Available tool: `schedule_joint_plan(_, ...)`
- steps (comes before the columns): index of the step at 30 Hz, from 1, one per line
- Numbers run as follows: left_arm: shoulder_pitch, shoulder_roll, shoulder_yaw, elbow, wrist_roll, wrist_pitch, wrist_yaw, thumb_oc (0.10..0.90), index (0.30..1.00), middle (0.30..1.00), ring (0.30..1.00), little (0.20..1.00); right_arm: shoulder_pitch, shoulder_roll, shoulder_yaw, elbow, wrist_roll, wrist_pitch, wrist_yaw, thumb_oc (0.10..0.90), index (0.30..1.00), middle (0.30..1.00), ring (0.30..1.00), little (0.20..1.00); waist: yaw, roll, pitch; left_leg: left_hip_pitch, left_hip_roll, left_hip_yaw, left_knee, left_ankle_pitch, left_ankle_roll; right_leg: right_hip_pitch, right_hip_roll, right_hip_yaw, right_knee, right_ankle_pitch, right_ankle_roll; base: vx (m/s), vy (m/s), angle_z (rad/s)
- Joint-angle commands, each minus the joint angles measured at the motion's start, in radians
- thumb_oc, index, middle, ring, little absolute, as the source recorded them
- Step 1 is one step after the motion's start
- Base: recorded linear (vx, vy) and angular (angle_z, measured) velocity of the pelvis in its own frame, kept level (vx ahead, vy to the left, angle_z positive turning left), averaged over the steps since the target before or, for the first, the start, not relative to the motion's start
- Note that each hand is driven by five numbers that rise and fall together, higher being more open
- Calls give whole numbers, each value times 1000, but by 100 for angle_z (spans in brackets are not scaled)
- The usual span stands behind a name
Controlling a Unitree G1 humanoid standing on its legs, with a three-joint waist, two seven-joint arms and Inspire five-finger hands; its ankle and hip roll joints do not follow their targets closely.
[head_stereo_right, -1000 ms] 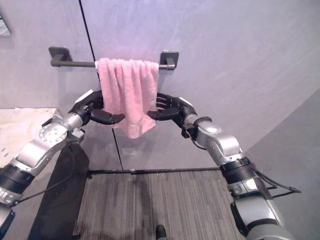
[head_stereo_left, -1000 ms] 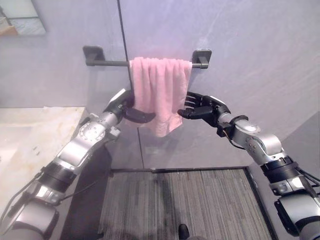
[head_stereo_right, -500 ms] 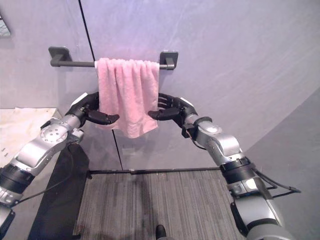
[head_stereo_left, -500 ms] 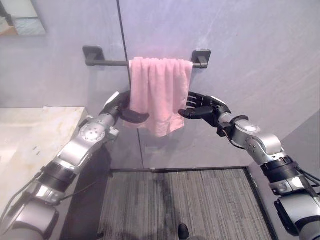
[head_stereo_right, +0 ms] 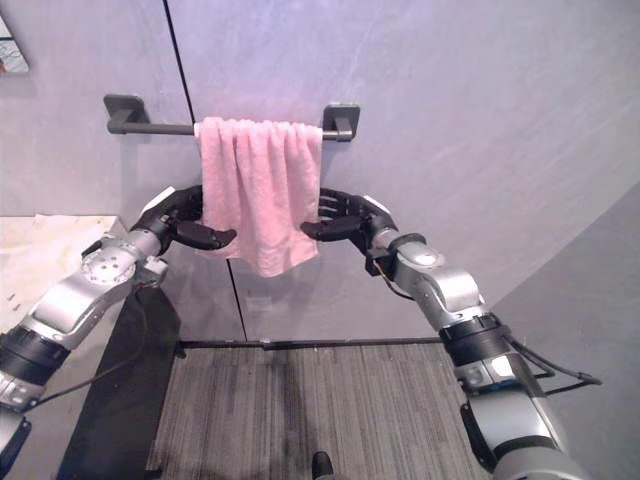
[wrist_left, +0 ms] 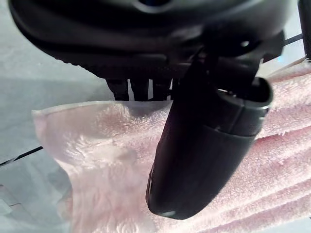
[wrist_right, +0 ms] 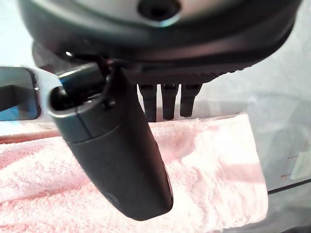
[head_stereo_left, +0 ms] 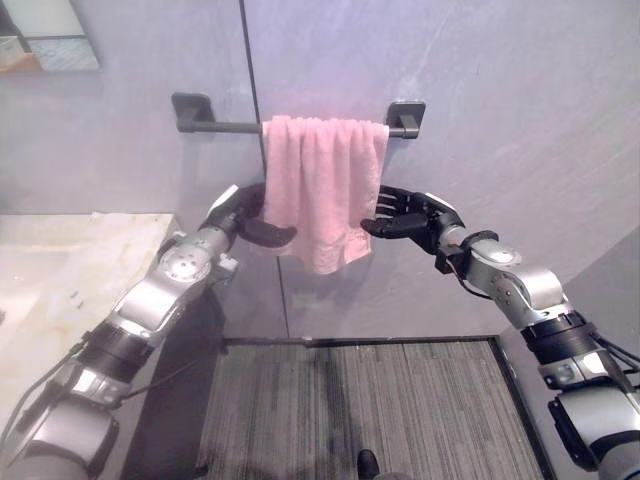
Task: Organize the bathroom.
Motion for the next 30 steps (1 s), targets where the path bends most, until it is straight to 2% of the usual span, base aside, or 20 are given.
schedule_joint_plan(1, -190, -14, -7, 10, 51, -68, 41, 400, 300, 300, 300, 300, -212, -5, -40, 50, -21, -135, 3, 400, 300, 300, 300, 300, 26, 17, -109, -6, 81, 43, 86, -60, -25, -58, -73, 49, 63, -58, 162, 0, 0, 0)
schedule_joint_plan(11, -204, -19, -14, 12, 29, -43, 36, 400, 300, 300, 300, 300, -203, 6, -47, 50, -28, -129, 6, 400, 300, 300, 300, 300, 20, 19, -107, -1, 82, 48, 87, -61, -24, -62, -73, 49, 69, -57, 164, 0, 0, 0)
schedule_joint_plan(19, -198, -23, -13, 20, 25, -47, 39, 400, 300, 300, 300, 300, -195, 6, -55, 49, -33, -129, 3, 400, 300, 300, 300, 300, 17, 20, -104, 1, 81, 50, 86, -62, -23, -65, -72, 53, 73, -58, 164, 0, 0, 0)
schedule_joint_plan(23, -193, -22, -4, 24, 14, -36, 79, 400, 300, 300, 300, 300, -189, 3, -60, 52, -35, -138, -6, 400, 300, 300, 300, 300, 16, 21, -103, 4, 79, 52, 83, -62, -21, -66, -73, 55, 74, -58, 164, 0, 0, 0)
schedule_joint_plan(25, -185, -27, 11, 40, -5, -25, 149, 400, 300, 300, 300, 300, -188, 1, -63, 61, -37, -144, -15, 400, 300, 300, 300, 300, 18, 20, -101, 5, 80, 52, 85, -63, -20, -65, -74, 52, 76, -59, 164, 0, 0, 0)
schedule_joint_plan(27, -178, -25, 23, 48, -12, -20, 175, 400, 300, 300, 300, 300, -186, -2, -66, 65, -37, -147, -15, 400, 300, 300, 300, 300, 18, 20, -101, 5, 79, 52, 86, -63, -20, -64, -74, 50, 76, -60, 163, 0, 0, 0)
schedule_joint_plan(30, -163, -26, 44, 63, -14, -30, 210, 400, 300, 300, 300, 300, -182, -6, -69, 67, -41, -147, -20, 400, 300, 300, 300, 300, 19, 17, -102, 6, 81, 52, 87, -64, -21, -63, -74, 47, 77, -60, 162, 0, 0, 0)
